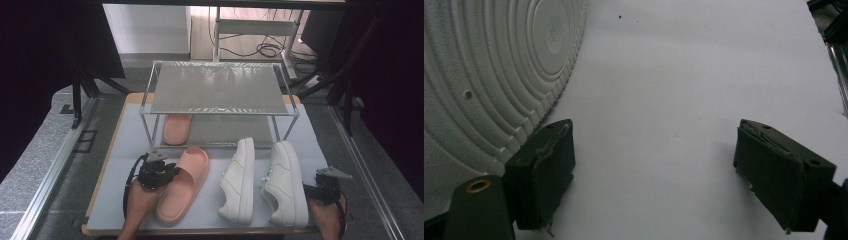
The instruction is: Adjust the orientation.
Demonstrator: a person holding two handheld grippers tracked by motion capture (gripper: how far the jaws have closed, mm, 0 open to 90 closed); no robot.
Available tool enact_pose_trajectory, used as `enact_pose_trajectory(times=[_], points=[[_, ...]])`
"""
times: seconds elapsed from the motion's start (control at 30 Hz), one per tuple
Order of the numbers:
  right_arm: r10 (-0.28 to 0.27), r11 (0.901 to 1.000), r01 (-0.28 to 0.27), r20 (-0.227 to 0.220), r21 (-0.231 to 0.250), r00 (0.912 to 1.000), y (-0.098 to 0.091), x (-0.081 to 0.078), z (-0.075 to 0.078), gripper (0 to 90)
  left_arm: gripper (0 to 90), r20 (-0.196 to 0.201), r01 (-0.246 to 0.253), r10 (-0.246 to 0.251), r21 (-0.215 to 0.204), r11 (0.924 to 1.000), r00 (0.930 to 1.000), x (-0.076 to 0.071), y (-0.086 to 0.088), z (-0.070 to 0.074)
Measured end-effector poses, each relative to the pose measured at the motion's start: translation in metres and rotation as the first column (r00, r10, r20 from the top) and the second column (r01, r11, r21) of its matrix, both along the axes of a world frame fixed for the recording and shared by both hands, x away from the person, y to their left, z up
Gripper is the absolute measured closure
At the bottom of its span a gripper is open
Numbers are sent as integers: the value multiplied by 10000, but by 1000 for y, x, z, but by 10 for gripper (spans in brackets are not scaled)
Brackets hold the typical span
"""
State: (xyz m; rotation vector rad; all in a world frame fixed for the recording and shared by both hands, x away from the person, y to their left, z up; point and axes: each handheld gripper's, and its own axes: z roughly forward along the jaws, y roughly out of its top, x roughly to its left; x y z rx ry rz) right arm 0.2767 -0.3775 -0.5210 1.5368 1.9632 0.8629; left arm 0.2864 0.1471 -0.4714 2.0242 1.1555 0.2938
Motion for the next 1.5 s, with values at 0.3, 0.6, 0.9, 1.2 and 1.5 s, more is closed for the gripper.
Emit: enact_pose_trajectory(times=[0.3,0.6,0.9,1.2,1.5], points=[[-1,10000,1,1,0,10000,0,0,0,170,753,-44,-158,157,-267,9995,9999,4,2,8],[8,10000,-8,-12,-5,10000,0,0,0,170,748,220,-434,441,-291,9986,9988,20,-2,18],[2,10000,-2,2,-1,10000,0,0,0,170,736,287,-726,735,-284,9970,9969,43,-14,22],[-4,10000,4,4,9,10000,0,0,0,170,733,403,-1021,1027,-162,9946,9939,65,-26,21],[4,10000,-4,1,1,10000,0,0,0,170,734,937,-1496,1514,-259,9884,9840,87,-47,17]])
